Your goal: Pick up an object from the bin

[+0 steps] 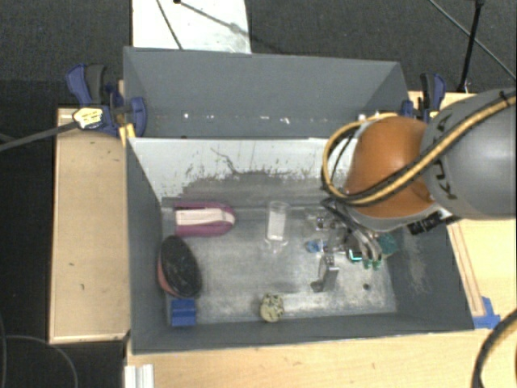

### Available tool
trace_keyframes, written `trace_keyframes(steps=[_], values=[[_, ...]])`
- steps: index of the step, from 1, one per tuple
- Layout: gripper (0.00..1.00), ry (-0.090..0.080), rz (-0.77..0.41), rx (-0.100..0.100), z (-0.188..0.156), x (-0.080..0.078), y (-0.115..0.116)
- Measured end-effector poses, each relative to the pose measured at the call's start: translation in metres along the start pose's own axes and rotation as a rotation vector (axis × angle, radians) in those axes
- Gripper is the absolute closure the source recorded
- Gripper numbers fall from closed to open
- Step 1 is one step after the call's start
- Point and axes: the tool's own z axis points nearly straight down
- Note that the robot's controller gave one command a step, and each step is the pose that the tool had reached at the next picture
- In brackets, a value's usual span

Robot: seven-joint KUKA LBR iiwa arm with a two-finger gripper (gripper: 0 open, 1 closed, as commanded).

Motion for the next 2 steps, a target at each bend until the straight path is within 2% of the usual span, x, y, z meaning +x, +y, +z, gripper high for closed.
trace_keyframes(steps=[1, 2], values=[[0.0, -0.002, 0.08, 0.0, 0.06, -0.027, -0.012], [0.0, -0.004, 0.356, 0.002, 0.056, -0.002, -0.08]])
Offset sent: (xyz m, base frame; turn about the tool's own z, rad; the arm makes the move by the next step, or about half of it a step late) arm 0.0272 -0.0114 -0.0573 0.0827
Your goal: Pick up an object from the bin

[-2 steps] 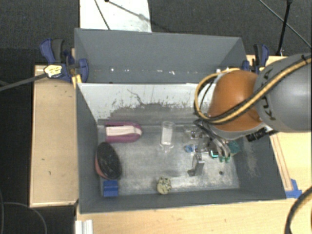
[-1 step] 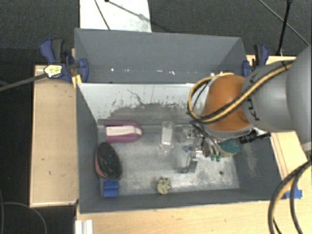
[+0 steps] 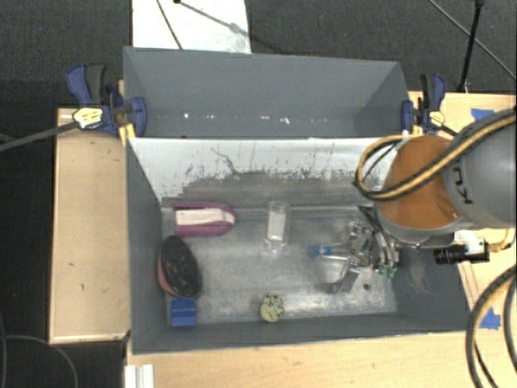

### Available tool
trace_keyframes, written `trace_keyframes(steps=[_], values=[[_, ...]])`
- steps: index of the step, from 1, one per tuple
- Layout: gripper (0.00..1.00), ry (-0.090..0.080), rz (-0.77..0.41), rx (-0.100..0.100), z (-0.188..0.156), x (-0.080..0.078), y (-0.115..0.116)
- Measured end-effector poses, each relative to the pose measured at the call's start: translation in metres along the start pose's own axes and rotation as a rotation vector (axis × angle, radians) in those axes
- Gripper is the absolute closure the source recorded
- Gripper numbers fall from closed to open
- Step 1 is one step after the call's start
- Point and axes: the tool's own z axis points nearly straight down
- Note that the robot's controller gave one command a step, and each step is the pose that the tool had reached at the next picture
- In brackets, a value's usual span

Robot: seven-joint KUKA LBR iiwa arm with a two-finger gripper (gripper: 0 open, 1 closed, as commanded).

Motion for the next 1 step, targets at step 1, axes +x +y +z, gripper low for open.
trace_keyframes(steps=[1], values=[[1.0, 0.0, -0.004, -0.002, 0.0, 0.0003, 0.0026]])
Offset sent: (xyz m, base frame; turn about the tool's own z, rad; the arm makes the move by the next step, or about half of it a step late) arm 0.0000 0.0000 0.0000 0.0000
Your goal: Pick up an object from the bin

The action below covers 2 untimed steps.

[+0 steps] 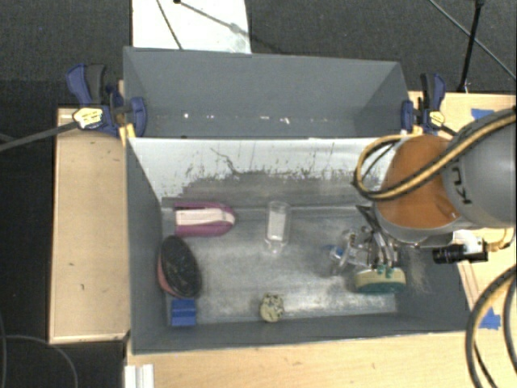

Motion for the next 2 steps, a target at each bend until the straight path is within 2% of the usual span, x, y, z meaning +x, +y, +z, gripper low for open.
trace_keyframes(steps=[1, 2], values=[[1.0, -0.011, -0.025, -0.002, -0.118, 0.005, -0.005], [1.0, -0.001, -0.167, 0.003, -0.106, 0.0, -0.104]])
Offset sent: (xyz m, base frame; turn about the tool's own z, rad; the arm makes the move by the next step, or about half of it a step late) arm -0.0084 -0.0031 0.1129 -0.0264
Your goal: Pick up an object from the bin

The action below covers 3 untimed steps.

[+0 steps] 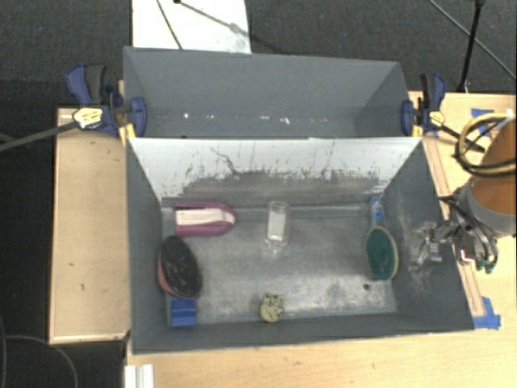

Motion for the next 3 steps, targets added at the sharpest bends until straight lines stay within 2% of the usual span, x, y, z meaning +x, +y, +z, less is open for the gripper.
trace_keyframes(steps=[1, 2, 3], values=[[0.0, -0.001, -0.006, -0.004, 0.0, -0.001, 0.005], [0.0, -0.004, -0.418, -0.002, 0.099, -0.055, 0.032], [1.0, -0.005, -0.413, 0.0, 0.096, -0.056, 0.03]])
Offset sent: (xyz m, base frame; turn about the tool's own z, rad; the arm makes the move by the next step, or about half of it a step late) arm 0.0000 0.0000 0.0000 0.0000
